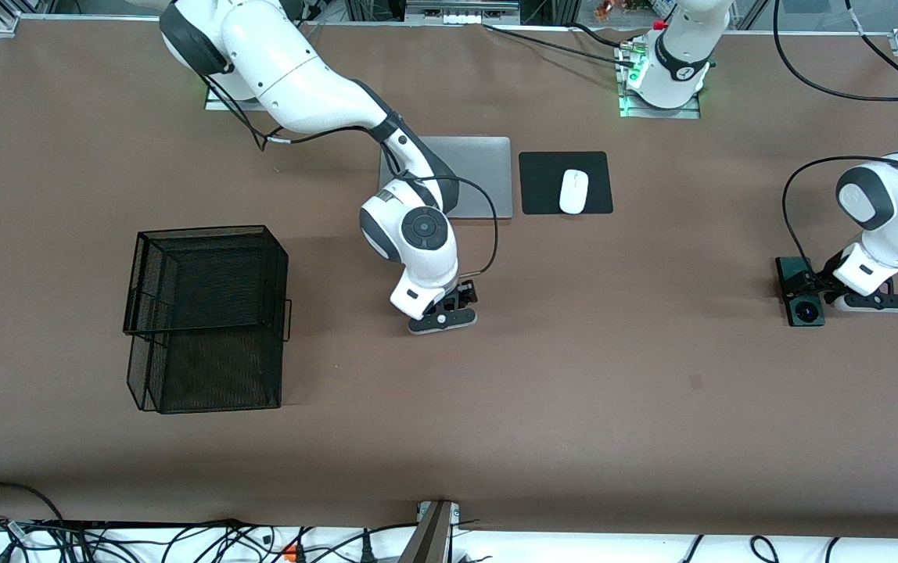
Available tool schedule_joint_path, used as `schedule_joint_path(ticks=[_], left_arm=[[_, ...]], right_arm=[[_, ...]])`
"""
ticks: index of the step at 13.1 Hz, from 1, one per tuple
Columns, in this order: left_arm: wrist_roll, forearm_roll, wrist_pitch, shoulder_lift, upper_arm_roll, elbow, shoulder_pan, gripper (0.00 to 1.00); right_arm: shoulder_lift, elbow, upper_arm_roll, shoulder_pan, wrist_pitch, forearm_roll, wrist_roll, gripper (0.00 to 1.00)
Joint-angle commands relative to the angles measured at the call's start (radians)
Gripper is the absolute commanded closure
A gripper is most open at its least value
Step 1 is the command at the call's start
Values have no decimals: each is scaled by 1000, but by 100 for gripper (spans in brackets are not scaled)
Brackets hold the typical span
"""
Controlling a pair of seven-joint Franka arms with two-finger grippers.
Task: Place phones with both arms
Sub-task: 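Lift the flip with the right gripper while the left gripper lifts the green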
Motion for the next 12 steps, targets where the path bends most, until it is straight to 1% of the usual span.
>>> schedule_joint_path(ticks=[1, 4, 6, 10, 11, 12], left_arm=[[-27, -21, 17, 2, -1, -9, -1, 0], [-36, -10, 18, 5, 4, -20, -2, 0], [-60, -10, 46, 5, 7, -35, -1, 0], [-64, -8, 51, 16, 12, -35, -2, 0], [-64, -8, 51, 17, 13, -35, -1, 3], [-64, -8, 51, 17, 15, -33, -1, 17]], right_arm=[[20, 28, -7, 10, 1, -18, 2, 1], [23, 28, -7, 16, 42, -16, -5, 1], [29, 28, -7, 19, 44, -18, -5, 1], [37, 28, -7, 19, 44, -18, -39, 2], [37, 28, -7, 19, 44, -18, -45, 2], [37, 28, -7, 19, 44, -18, -45, 2]])
